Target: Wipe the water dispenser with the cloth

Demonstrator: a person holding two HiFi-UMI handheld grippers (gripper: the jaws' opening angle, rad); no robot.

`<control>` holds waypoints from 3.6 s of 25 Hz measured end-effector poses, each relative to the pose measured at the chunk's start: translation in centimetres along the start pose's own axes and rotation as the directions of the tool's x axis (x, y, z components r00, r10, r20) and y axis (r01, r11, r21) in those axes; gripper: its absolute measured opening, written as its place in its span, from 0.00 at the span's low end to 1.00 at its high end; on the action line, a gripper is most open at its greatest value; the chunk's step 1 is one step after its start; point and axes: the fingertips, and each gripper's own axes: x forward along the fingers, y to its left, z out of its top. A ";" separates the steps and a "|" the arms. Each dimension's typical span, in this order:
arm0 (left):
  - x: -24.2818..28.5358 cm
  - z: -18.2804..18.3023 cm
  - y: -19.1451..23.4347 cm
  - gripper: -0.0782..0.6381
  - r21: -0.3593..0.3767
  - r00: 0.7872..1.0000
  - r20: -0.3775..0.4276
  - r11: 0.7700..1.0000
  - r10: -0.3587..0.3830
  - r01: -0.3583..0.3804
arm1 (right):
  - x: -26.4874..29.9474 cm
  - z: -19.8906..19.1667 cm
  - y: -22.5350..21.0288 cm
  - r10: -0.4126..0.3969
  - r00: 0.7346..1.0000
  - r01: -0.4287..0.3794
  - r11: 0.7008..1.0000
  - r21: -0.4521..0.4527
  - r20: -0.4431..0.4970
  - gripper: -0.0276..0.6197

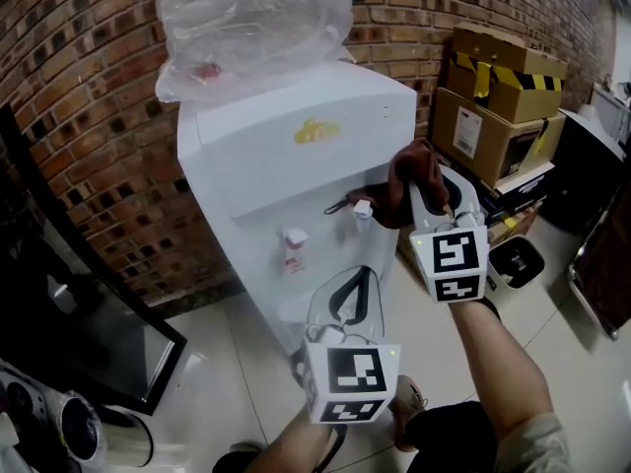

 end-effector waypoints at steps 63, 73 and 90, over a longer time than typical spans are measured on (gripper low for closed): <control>-6.3 -7.8 10.0 0.11 -0.048 0.947 -0.049 0.946 0.317 -0.320 | -2.0 -5.2 20.8 0.383 0.923 -0.333 0.848 0.414 -0.042 0.20; -3.6 -8.2 6.3 0.11 -0.039 0.968 -0.053 0.968 0.247 -0.249 | -1.0 -8.6 9.5 0.168 0.979 -0.094 0.872 0.481 -0.114 0.19; 0.2 -7.2 -0.9 0.11 -0.056 0.997 -0.013 0.995 0.081 -0.082 | -2.2 -12.0 4.7 0.115 0.978 -0.033 0.912 0.410 -0.176 0.19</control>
